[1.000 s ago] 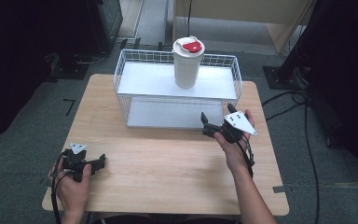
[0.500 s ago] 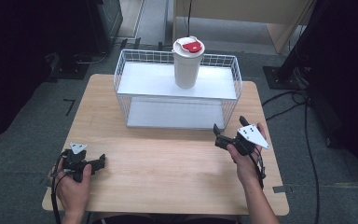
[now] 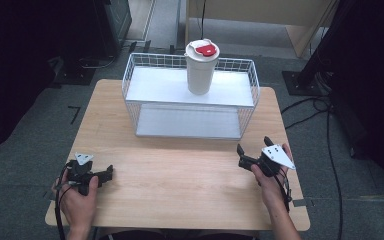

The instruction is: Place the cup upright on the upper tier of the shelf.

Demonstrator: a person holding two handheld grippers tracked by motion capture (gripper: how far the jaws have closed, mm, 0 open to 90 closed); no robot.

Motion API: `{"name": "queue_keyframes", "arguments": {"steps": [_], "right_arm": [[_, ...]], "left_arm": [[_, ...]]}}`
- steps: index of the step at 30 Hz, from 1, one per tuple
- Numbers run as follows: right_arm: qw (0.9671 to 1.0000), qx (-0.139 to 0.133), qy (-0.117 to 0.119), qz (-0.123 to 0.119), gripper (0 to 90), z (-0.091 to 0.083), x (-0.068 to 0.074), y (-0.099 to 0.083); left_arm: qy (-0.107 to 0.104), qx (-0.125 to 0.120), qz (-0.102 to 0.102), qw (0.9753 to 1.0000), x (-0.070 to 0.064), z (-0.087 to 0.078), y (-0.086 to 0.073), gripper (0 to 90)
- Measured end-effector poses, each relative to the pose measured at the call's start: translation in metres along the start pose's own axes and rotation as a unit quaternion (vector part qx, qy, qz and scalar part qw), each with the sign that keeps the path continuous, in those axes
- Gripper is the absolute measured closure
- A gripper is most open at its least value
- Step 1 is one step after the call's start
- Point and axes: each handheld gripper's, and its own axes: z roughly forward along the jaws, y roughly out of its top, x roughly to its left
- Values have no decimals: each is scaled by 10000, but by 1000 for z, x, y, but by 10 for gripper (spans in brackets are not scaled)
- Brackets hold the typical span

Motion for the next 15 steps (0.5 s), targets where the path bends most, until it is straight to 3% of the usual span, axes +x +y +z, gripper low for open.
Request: {"name": "queue_keyframes", "arguments": {"steps": [15], "right_arm": [[9985, 437, -316, 59, 0, -16, -23, -29]], "left_arm": [[1, 0, 1, 10000, 0, 0, 0, 0]]}}
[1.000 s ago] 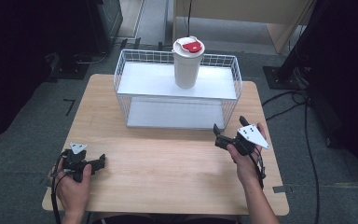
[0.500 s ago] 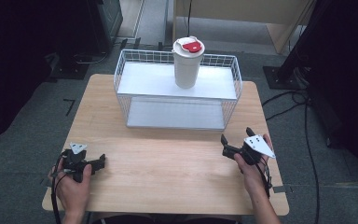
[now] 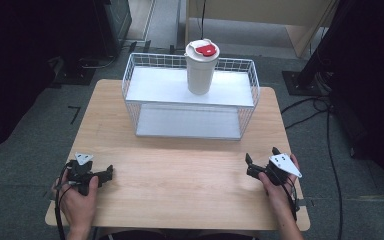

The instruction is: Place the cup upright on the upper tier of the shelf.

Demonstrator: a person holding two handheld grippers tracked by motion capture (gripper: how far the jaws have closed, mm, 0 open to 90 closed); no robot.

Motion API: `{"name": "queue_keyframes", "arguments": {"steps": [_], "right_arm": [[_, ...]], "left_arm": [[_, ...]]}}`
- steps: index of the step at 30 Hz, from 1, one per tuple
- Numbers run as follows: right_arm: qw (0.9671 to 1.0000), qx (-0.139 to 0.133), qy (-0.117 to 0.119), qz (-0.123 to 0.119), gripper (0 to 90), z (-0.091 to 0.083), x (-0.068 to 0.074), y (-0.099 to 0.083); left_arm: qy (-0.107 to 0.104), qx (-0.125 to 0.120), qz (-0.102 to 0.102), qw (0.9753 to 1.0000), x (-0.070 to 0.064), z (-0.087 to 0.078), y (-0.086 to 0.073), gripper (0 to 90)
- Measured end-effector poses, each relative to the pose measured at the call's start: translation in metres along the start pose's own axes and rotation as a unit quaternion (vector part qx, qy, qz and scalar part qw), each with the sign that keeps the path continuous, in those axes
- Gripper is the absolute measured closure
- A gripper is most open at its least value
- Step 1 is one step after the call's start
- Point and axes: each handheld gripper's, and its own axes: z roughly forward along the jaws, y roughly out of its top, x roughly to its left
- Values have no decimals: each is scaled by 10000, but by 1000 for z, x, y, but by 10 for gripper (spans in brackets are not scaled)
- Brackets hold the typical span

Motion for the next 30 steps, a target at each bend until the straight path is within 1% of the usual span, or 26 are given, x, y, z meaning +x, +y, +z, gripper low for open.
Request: {"name": "queue_keyframes", "arguments": {"steps": [7, 11, 15, 21, 24, 25, 27, 29, 30], "right_arm": [[9998, 197, -45, 75, 0, -9, -13, -11], [9993, 359, -82, 118, 0, -15, -21, -17], [9982, 571, -151, 123, 0, -22, -28, -23], [9968, 768, -203, 121, 0, -31, -36, -28], [9950, 970, -204, 127, 0, -35, -38, -29], [9940, 1072, -210, 85, 0, -35, -38, -30], [9914, 1284, -239, 18, 0, -37, -39, -31], [9886, 1492, -212, -25, 0, -38, -40, -32], [9886, 1494, -180, -32, 0, -40, -41, -33]], "left_arm": [[0, 1, 0, 10000, 0, 0, 0, 0], [0, 1, -1, 10000, 0, 0, 0, 0], [0, -1, -1, 10000, 0, 0, 0, 0], [1, 0, 1, 10000, 0, 0, 0, 0], [0, 0, -1, 10000, 0, 0, 0, 0], [1, 0, 1, 10000, 0, 0, 0, 0], [0, -2, -1, 10000, 0, 0, 0, 0], [1, -2, 0, 10000, 0, 0, 0, 0], [1, -1, 1, 10000, 0, 0, 0, 0]]}}
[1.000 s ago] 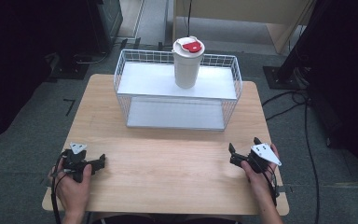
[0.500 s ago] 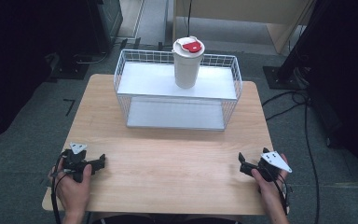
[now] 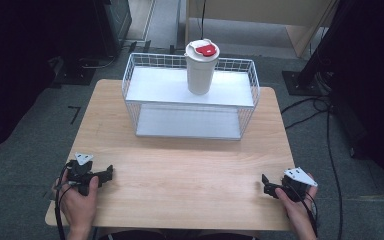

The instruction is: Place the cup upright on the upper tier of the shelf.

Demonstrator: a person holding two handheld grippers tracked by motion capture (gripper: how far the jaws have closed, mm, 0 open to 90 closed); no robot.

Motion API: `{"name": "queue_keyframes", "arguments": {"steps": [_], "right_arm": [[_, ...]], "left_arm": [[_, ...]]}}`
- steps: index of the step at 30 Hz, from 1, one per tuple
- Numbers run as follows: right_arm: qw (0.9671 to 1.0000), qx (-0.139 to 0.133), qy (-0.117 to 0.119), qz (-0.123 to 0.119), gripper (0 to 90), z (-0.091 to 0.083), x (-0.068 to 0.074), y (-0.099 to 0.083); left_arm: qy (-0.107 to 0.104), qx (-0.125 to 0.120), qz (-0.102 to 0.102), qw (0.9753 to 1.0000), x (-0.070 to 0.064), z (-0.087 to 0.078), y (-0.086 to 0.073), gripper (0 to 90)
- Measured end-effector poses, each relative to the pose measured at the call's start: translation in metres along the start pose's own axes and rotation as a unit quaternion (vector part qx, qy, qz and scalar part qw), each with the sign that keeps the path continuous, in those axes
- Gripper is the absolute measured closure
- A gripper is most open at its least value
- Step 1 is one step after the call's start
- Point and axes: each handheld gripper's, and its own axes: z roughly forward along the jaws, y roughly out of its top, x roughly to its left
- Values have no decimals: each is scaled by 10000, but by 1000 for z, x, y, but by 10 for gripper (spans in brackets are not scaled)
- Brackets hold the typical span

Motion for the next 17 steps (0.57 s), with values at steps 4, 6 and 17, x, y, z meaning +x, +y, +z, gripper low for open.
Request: {"name": "queue_keyframes", "arguments": {"steps": [4, 6, 17], "right_arm": [[9998, 182, 61, 35, 0, -4, -4, -4], [9994, 332, 66, 43, 0, -5, -6, -6], [9964, 807, 266, 12, 0, -8, -6, -12]], "left_arm": [[-1, 1, 0, 10000, 0, 0, 0, 0], [0, 0, -2, 10000, 0, 0, 0, 0], [-2, -1, -1, 10000, 0, 0, 0, 0]]}}
